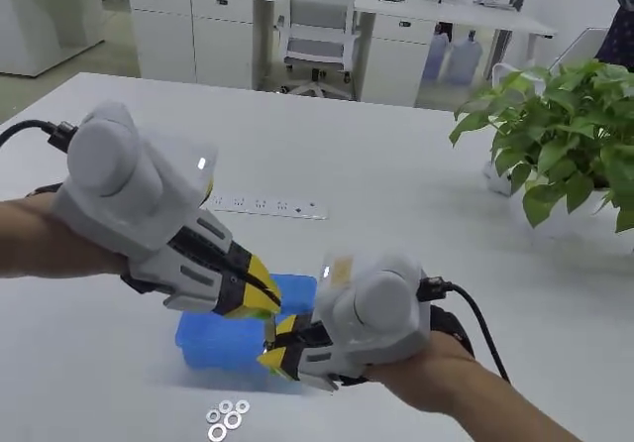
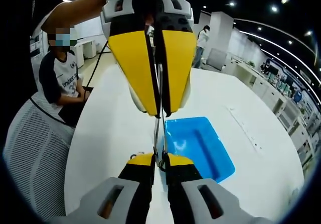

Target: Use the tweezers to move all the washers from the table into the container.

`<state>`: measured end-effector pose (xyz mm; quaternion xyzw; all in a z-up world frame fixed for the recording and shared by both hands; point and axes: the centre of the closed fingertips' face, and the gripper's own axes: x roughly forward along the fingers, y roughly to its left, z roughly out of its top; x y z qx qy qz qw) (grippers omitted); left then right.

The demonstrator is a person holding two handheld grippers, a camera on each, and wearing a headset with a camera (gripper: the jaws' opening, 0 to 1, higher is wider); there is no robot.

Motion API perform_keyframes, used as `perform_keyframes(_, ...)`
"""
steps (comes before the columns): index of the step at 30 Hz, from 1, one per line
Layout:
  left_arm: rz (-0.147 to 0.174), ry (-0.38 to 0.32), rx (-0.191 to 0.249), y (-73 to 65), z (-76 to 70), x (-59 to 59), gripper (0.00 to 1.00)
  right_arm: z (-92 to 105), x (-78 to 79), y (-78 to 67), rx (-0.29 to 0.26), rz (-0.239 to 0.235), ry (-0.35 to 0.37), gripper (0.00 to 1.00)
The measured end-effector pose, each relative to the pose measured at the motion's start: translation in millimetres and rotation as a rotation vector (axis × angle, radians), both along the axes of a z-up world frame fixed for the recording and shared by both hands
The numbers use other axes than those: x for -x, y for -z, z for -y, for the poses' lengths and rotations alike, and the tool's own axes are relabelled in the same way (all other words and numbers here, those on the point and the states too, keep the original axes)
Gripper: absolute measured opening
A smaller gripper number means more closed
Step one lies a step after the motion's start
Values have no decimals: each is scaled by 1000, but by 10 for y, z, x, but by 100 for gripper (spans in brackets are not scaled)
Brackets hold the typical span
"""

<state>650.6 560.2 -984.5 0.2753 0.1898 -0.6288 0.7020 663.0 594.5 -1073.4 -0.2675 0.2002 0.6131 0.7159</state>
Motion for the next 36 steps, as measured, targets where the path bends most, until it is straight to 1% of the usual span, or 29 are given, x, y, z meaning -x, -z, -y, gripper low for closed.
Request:
perform_keyframes(4, 10, -3, 5, -66, -7, -108, 6, 2, -101, -65, -12, 11, 5, 10)
perform_keyframes(7, 21, -4, 3, -92, -5, -185, 6, 4, -192, -100, -19, 18, 11, 10)
perform_keyframes(9, 23, -5, 5, -106, -1, -229, 6, 2, -255, -117, -24, 22, 14, 10)
perform_keyframes(11, 32, -7, 4, -112, 5, -287, 6, 3, -315, -122, -31, 19, 20, 10)
perform_keyframes(15, 38, -6, 2, -99, 17, -376, 6, 1, -399, -108, -39, 17, 24, 10)
perform_keyframes(22, 49, -4, -1, -26, 39, -532, 6, -12, -568, -38, -52, 13, 44, 10)
perform_keyframes(26, 54, -4, -9, 42, 32, -597, 6, -21, -638, 31, -53, 7, 51, 10)
perform_keyframes(28, 53, -7, -14, 74, 30, -621, 6, -29, -660, 63, -52, 3, 51, 10)
perform_keyframes(33, 48, -14, -34, 210, 19, -710, 6, -60, -741, 195, -47, -12, 55, 10)
perform_keyframes(36, 39, -18, -37, 269, 11, -754, 6, -76, -779, 267, -49, -30, 57, 10)
